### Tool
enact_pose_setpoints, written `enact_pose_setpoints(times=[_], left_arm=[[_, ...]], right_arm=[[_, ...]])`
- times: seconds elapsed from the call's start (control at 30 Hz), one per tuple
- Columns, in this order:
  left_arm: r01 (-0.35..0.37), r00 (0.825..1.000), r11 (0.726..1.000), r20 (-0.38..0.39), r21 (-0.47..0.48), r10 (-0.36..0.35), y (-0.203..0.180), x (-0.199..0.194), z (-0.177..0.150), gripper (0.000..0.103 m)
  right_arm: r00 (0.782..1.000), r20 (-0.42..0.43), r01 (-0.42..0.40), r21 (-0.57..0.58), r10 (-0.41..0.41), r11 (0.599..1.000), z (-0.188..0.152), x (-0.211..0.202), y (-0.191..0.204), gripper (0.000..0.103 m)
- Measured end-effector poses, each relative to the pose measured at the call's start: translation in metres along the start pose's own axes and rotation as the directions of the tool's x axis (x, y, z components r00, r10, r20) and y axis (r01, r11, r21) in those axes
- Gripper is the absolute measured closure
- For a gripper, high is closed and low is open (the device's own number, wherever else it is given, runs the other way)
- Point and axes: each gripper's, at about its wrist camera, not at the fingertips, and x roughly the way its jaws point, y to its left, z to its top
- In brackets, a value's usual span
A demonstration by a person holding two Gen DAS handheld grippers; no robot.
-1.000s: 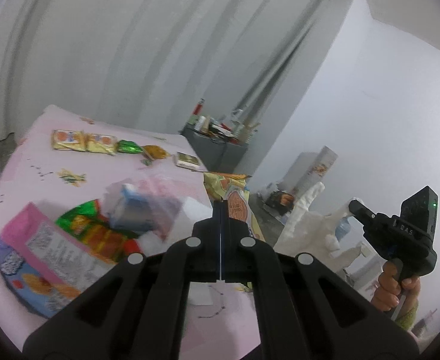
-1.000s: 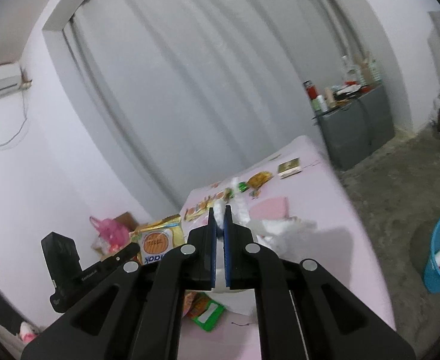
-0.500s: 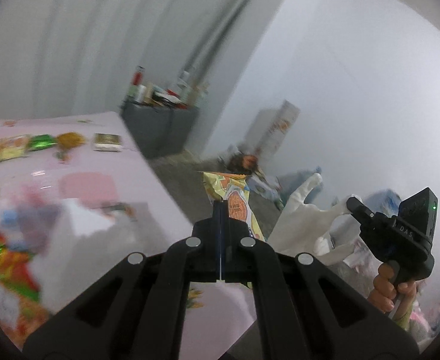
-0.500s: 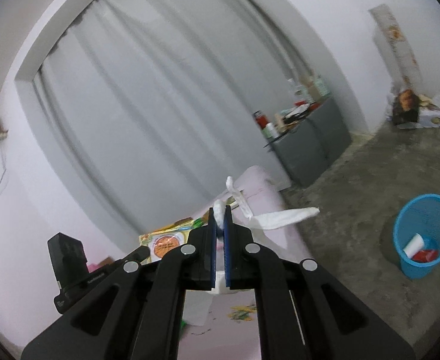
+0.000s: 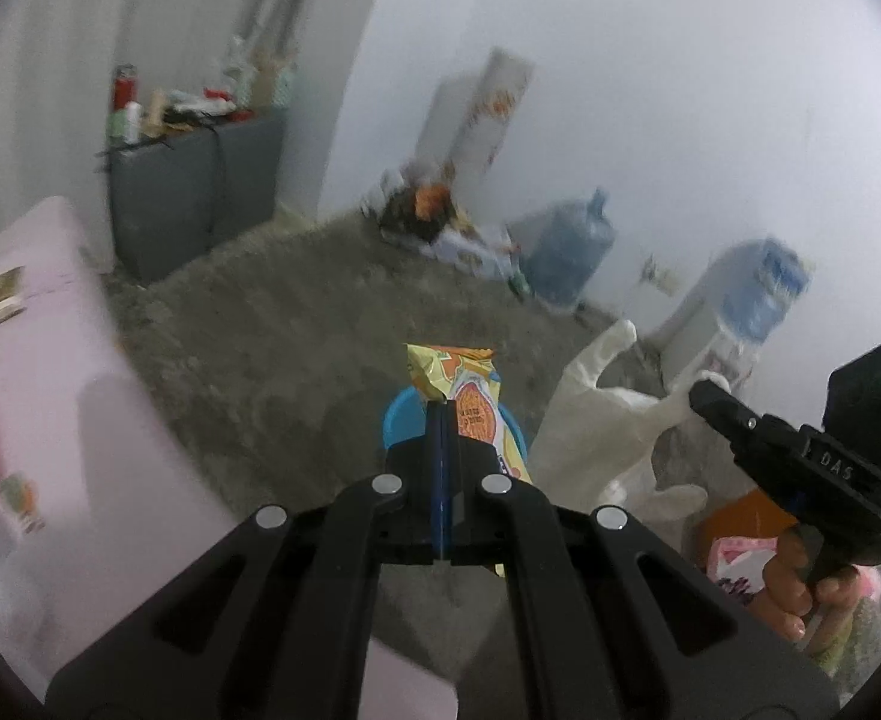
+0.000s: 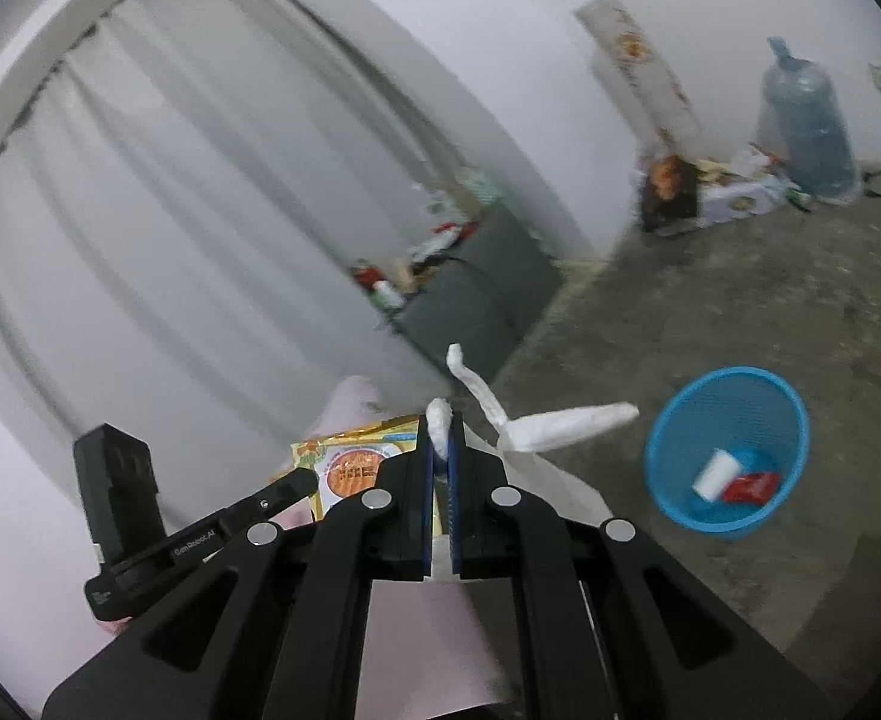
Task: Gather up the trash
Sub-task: 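Carry packet and tissue to the wastebasket and open both tools over it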
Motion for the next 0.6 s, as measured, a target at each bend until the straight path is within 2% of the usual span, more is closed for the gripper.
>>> enact_pose_setpoints(times=[0.17,0.33,0.6], left_arm=[[-0.033,0.993,0.999,-0.112,0.038,0.037,-0.014,0.085,0.015,0.103],[-0.022,0.975,0.999,-0.218,0.04,0.03,-0.023,0.171,0.02,0.103],[-0.03,0.95,0.998,-0.309,0.052,0.044,-0.04,0.271,0.015,0.103]], right_arm=[[0.992,-0.062,0.111,0.032,-0.109,0.993,0.016,0.041,-0.05,0.099],[0.967,-0.131,0.227,0.049,-0.22,0.973,0.024,0.084,-0.091,0.099],[0.926,-0.185,0.357,0.15,-0.329,0.922,0.043,0.131,-0.17,0.099]])
